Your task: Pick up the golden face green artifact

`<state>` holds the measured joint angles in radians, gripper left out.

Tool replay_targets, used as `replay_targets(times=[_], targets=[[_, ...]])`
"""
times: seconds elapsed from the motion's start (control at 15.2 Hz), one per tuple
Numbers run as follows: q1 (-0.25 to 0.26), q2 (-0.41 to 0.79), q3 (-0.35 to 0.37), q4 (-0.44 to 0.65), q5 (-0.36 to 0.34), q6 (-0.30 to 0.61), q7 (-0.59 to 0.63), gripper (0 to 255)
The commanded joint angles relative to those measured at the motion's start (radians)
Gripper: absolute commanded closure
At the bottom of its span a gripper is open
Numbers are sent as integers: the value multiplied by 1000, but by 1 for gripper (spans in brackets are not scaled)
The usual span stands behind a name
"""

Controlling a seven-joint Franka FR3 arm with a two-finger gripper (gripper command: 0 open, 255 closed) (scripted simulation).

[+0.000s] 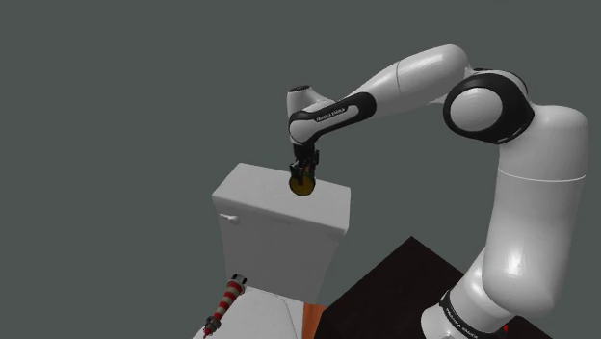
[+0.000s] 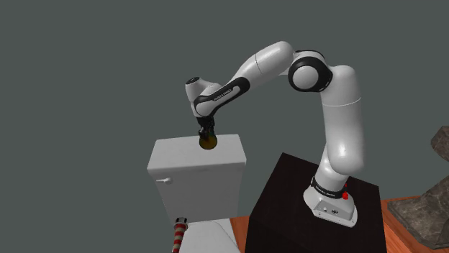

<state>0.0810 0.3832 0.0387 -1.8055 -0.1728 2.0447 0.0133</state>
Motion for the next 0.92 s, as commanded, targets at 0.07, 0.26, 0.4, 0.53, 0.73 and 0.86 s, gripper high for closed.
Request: replay_targets(times=[0.07,0.26,0.4,0.53,0.73,0.86], targets=[[0,-18,1,15,3,-33,-5,255],[0,-36,2,31,6,-66,-10,255],[0,-47,3,43,8,-89,-14,255],[0,-57,3,56,10,-112,-17,255],[1,-71,4,78,13,-147,-23,255],[1,-71,4,79,13,-149,-23,255]])
